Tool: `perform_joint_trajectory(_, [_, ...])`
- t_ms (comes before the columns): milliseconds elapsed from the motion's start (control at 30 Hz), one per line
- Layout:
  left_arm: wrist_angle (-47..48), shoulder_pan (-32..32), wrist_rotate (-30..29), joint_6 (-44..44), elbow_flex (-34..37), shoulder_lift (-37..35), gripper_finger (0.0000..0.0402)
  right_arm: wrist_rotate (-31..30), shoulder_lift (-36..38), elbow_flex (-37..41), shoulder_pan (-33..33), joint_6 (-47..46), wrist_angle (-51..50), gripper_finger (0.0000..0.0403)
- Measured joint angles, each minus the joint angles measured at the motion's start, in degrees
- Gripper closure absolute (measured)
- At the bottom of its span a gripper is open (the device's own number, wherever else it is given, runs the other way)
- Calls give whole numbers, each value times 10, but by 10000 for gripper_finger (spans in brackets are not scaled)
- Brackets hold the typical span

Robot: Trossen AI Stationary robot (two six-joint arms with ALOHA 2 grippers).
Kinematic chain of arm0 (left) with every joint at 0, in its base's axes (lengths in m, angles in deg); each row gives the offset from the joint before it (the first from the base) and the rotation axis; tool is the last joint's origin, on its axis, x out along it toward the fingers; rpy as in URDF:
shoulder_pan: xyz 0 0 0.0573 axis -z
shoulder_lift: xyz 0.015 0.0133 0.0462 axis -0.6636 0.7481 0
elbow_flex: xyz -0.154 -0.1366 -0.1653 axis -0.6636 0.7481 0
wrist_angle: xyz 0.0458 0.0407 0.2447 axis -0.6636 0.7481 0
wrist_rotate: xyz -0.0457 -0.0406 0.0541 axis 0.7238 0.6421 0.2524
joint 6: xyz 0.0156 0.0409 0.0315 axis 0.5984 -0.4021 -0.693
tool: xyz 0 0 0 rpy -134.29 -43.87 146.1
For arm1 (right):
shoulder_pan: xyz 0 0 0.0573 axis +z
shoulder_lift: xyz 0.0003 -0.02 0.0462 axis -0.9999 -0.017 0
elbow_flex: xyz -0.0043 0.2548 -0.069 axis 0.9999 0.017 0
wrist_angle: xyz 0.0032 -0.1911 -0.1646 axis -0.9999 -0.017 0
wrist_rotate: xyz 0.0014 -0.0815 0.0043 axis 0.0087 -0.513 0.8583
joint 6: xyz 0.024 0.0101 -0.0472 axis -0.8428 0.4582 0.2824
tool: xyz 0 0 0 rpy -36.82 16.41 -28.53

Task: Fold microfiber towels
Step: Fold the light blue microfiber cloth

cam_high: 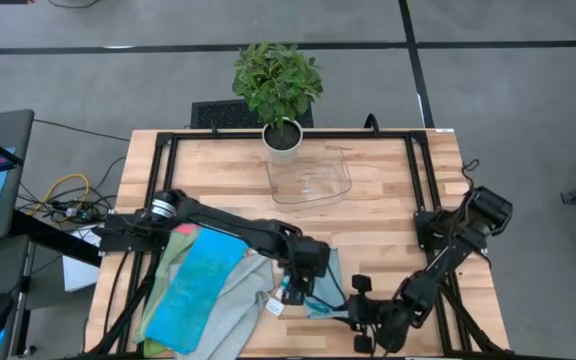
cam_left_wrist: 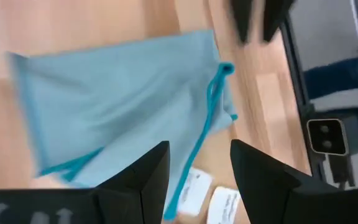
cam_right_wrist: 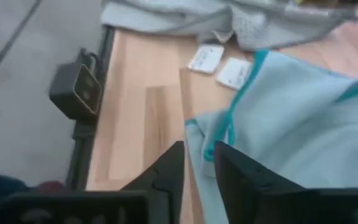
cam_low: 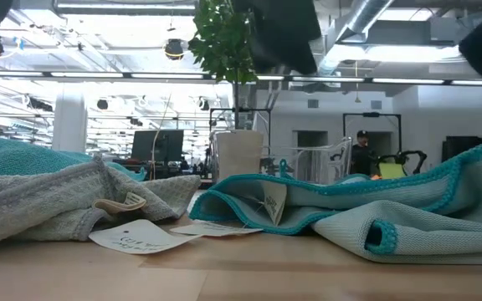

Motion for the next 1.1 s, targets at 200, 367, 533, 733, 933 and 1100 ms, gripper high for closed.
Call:
perform_joint_trajectory(200, [27,33,-47,-4,49,-65,239,24,-38,-31,-19,-11,-8,208])
perform_joint_trajectory(367, [-48,83,-69,-44,176,-110,239,52,-64,-99,-41,-18,-106,179])
perform_joint_trajectory(533, [-175,105,-139,-107,287,-120,239,50,-69,-129,-43,-21,-145,187])
perform_joint_trajectory(733, [-251,90,-162,-121,356,-116,239,51,-69,-132,-42,-46,-148,210])
perform_joint_trajectory(933, [-292,84,-157,-128,402,-116,239,51,-69,-132,-42,-51,-167,224])
perform_joint_trajectory(1100, [-326,80,-183,-139,427,-116,239,51,-69,-132,-43,-52,-173,227])
